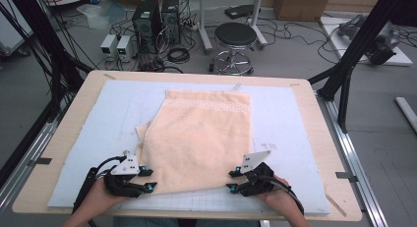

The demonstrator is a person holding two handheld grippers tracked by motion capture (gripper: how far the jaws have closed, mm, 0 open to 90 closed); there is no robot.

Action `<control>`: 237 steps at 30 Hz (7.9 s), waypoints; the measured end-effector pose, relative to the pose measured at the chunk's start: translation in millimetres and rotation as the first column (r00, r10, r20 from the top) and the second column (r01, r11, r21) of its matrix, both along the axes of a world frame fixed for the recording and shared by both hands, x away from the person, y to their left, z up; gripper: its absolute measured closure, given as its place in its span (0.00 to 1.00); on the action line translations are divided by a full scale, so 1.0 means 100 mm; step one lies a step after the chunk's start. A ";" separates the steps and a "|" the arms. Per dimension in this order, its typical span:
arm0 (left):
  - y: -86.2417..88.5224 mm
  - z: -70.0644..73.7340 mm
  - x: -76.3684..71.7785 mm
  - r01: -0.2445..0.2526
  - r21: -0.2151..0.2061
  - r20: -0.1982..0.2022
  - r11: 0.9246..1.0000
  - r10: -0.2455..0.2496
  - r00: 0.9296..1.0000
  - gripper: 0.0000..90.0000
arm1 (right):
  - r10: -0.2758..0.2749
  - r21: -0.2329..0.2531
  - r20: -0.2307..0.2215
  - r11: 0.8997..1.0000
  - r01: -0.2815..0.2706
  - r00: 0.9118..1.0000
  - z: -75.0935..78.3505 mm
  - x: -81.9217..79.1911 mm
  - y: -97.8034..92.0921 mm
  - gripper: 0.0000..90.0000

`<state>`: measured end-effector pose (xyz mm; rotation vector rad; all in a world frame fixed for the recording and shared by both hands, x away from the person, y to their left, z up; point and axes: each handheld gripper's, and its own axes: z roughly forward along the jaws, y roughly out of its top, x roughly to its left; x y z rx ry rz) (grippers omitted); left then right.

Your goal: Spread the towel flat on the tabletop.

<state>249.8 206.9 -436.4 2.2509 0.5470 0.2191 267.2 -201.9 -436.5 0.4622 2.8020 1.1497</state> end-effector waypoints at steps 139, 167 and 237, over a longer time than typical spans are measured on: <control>0.23 0.92 -0.03 -0.109 -0.173 0.106 0.979 0.128 0.986 0.81 | 0.138 0.127 0.099 0.981 -0.150 0.985 0.95 -0.58 -0.16 0.83; 0.19 0.02 0.25 -0.058 -0.033 -0.039 0.998 0.057 0.998 0.95 | 0.069 -0.030 -0.042 0.997 -0.070 0.997 0.06 0.37 0.31 0.96; -0.02 0.21 0.67 -0.170 -0.144 -0.013 0.975 0.170 0.985 0.65 | -0.018 -0.011 0.052 1.000 0.018 0.998 0.19 0.22 -0.09 0.69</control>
